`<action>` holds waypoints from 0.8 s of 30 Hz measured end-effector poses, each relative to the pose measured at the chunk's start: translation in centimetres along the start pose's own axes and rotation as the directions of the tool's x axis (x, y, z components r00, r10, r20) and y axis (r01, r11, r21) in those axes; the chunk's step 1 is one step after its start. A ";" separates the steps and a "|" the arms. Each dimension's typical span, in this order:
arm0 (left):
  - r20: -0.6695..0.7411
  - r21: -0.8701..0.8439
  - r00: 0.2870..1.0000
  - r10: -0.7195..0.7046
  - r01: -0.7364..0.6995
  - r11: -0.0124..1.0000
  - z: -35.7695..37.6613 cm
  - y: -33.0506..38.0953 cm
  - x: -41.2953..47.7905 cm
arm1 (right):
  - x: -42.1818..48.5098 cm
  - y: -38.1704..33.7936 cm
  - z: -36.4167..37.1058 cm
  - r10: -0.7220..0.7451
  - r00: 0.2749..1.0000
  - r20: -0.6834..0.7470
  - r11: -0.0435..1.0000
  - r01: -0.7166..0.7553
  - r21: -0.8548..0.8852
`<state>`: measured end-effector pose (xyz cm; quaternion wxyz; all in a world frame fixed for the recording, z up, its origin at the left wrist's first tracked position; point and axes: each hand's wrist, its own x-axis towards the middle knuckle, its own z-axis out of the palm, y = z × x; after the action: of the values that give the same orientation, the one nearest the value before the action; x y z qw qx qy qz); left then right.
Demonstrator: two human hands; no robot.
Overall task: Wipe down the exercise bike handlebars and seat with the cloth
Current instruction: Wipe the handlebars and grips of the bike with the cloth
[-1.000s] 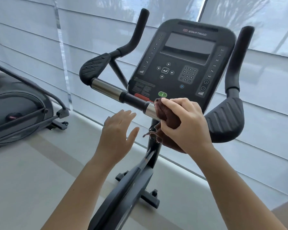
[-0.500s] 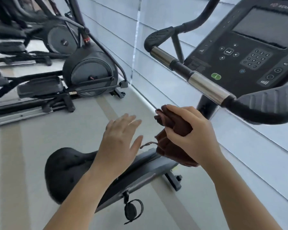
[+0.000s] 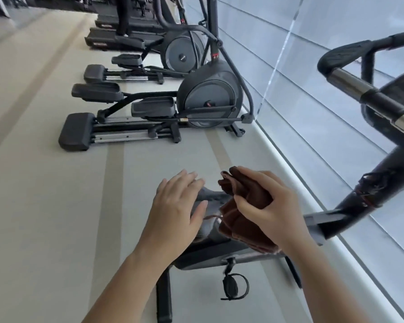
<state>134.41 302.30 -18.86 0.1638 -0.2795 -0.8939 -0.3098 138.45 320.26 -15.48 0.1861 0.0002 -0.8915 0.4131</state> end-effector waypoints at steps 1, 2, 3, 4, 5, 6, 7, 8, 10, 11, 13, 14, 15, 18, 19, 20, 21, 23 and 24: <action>0.002 0.004 1.000 -0.018 0.018 1.000 -1.0 -1.4 -0.6 | 0.1 -0.9 1.7 0.003 1.000 0.013 1.000 -0.003 0.022; 0.001 0.010 0.999 -0.033 0.033 0.999 -2.0 -2.8 -1.1 | 0.2 -1.8 3.3 0.004 1.000 0.024 0.999 -0.005 0.039; 0.000 0.018 0.999 -0.043 0.043 0.999 -3.1 -4.3 -1.6 | 0.3 -2.7 5.0 0.007 0.999 0.034 0.999 -0.009 0.047; -0.002 0.026 0.999 -0.049 0.049 0.998 -4.1 -5.9 -2.2 | 0.4 -3.7 6.9 0.016 0.999 0.046 0.998 -0.018 0.052; -0.002 0.032 0.998 -0.056 0.056 0.998 -5.3 -7.5 -2.9 | 0.4 -4.8 8.7 0.028 0.998 0.059 0.998 -0.032 0.059; -0.001 0.036 0.998 -0.062 0.062 0.997 -6.5 -9.1 -3.5 | 0.4 -6.0 10.4 0.035 0.997 0.067 0.997 -0.040 0.070; 0.000 0.042 0.998 -0.064 0.064 0.997 -7.7 -10.8 -4.1 | 0.4 -7.2 12.2 0.036 0.997 0.064 0.996 -0.041 0.082; -0.002 0.052 0.998 -0.065 0.065 0.997 -9.0 -12.5 -4.7 | 0.6 -8.4 14.0 0.038 0.998 0.057 0.995 -0.043 0.093; -0.005 0.066 0.998 -0.068 0.068 0.996 -11.0 -15.8 -5.8 | 0.8 -10.6 17.2 0.042 0.998 0.052 0.992 -0.047 0.119; -0.004 0.062 0.997 -0.072 0.072 0.995 -11.9 -17.3 -6.2 | 1.0 -11.6 18.5 0.042 0.998 0.053 0.990 -0.049 0.132; -0.012 0.046 0.996 -0.086 0.086 0.995 -13.5 -19.9 -6.6 | 1.5 -13.4 20.9 0.038 0.998 0.054 0.989 -0.045 0.143; -0.018 0.044 0.995 -0.096 0.097 0.994 -14.1 -21.0 -6.6 | 1.9 -14.1 21.9 0.035 0.998 0.060 0.990 -0.043 0.137; -0.020 0.045 0.995 -0.102 0.103 0.994 -14.7 -21.9 -6.7 | 2.2 -14.6 22.8 0.034 0.997 0.068 0.991 -0.042 0.128; -0.029 0.071 0.996 -0.088 0.090 0.993 -15.6 -24.7 -6.4 | 3.6 -15.4 25.2 0.032 0.995 0.092 0.993 -0.042 0.109; -0.034 0.081 0.996 -0.086 0.088 0.993 -15.7 -25.6 -6.1 | 4.3 -15.4 25.9 0.033 0.994 0.100 0.994 -0.043 0.101; -0.039 0.088 0.995 -0.089 0.092 0.992 -15.7 -26.5 -5.7 | 5.0 -15.3 26.7 0.035 0.993 0.108 0.995 -0.045 0.092; -0.044 0.095 0.994 -0.096 0.100 0.990 -15.7 -27.5 -5.2 | 6.0 -15.1 27.5 0.040 0.992 0.119 0.995 -0.050 0.081; -0.040 0.109 0.993 -0.112 0.115 0.987 -15.4 -29.2 -3.7 | 8.0 -14.4 28.9 0.065 0.989 0.136 0.996 -0.073 0.059; -0.031 0.116 0.993 -0.110 0.113 0.987 -15.2 -30.0 -2.8 | 9.1 -14.0 29.5 0.082 0.987 0.137 0.995 -0.090 0.053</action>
<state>120.42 271.81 -22.59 0.1731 -0.2151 -0.9229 -0.2685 122.35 290.71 -19.57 0.1076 -0.0050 -0.8885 0.4461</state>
